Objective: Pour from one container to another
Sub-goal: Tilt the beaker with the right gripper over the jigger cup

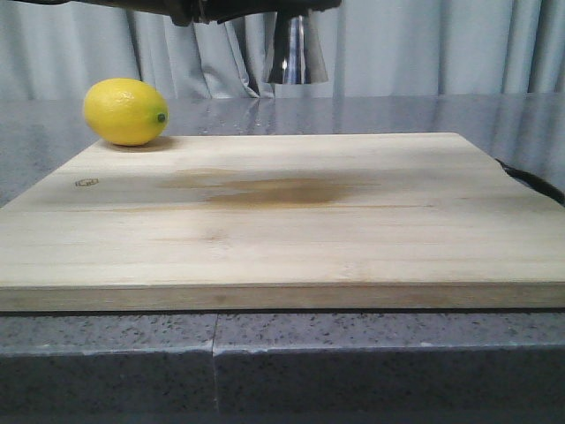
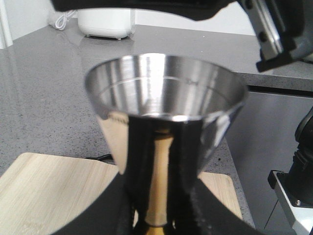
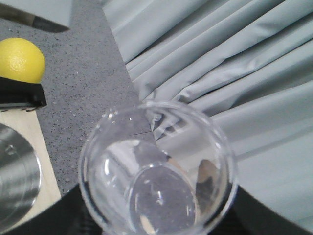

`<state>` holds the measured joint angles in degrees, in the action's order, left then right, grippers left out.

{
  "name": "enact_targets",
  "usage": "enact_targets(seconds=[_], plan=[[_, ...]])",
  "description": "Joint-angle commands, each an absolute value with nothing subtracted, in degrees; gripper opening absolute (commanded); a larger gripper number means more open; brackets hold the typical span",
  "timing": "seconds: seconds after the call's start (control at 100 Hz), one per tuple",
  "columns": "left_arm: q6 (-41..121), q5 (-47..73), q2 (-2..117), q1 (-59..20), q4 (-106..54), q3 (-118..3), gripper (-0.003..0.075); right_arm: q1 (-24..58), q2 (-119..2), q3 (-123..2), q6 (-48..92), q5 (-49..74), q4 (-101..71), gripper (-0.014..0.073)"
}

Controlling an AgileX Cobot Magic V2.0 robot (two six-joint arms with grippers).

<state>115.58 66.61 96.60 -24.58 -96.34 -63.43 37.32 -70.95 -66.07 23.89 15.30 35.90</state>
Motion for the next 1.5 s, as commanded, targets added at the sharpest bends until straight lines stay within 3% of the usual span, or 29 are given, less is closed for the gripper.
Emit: enact_targets(seconds=[0.0,1.49], plan=[[115.06,71.22,93.59,-25.16,-100.91,-65.12,-0.0019,37.60,-69.49,-68.41,24.04,10.56,38.25,0.0204],[115.02,68.60,93.59,-25.16,-100.91,-65.12,-0.0019,37.83,-69.49,-68.41,24.04,10.20,42.61,0.0204]])
